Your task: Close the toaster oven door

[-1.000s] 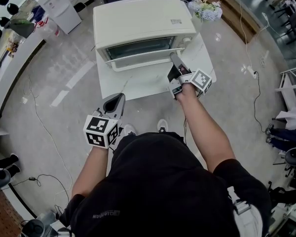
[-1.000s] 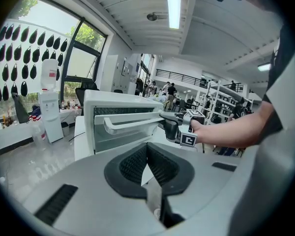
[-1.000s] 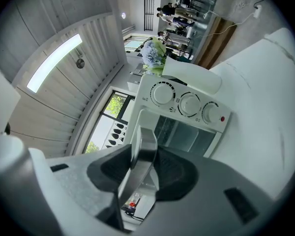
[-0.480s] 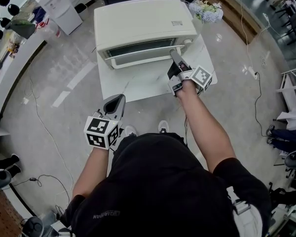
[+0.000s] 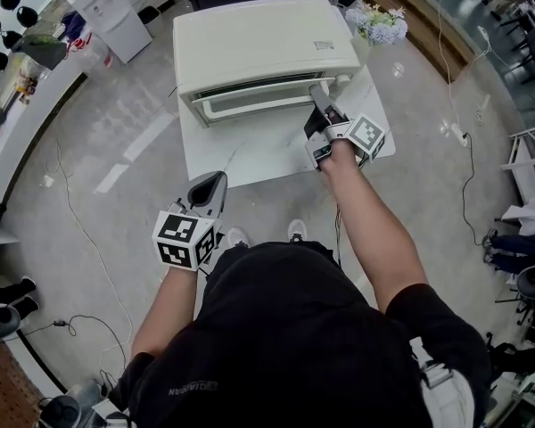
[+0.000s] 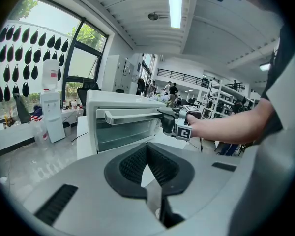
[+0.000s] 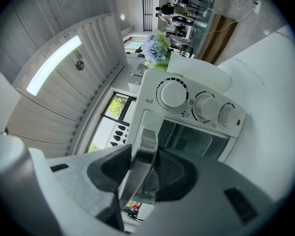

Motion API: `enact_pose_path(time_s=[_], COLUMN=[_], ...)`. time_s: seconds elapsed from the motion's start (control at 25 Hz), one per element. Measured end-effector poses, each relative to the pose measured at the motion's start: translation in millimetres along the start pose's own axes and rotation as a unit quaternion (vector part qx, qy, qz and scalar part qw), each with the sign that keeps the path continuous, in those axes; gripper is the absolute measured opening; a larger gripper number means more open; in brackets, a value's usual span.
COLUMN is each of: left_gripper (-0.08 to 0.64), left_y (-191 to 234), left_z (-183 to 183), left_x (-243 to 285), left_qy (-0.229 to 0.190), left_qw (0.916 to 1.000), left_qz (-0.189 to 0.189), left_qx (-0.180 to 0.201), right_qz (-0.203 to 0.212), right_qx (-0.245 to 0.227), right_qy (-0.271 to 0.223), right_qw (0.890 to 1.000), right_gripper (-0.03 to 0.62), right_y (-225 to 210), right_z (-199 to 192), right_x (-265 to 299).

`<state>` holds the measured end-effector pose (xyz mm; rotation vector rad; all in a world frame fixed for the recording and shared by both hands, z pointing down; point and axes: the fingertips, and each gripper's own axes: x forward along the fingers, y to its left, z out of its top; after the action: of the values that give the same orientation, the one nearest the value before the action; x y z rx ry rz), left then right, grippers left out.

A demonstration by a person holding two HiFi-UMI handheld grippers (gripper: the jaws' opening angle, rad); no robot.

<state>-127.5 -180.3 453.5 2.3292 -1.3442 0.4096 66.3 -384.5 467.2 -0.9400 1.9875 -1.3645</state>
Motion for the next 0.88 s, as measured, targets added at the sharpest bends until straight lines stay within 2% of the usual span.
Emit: enact_pose_path(time_s=[0.88], left_gripper=[0.003], left_y=[6.4], left_z=[0.3], left_x=[-0.5], left_qy=[-0.004], left_qw=[0.9999], left_qz=[0.012], left_qx=[-0.007], right_qz=[0.005], right_qx=[0.009], right_qy=[0.003], right_qw=[1.0], right_gripper=[0.144], right_y=[-0.2], right_z=[7.6], right_x=[16.2])
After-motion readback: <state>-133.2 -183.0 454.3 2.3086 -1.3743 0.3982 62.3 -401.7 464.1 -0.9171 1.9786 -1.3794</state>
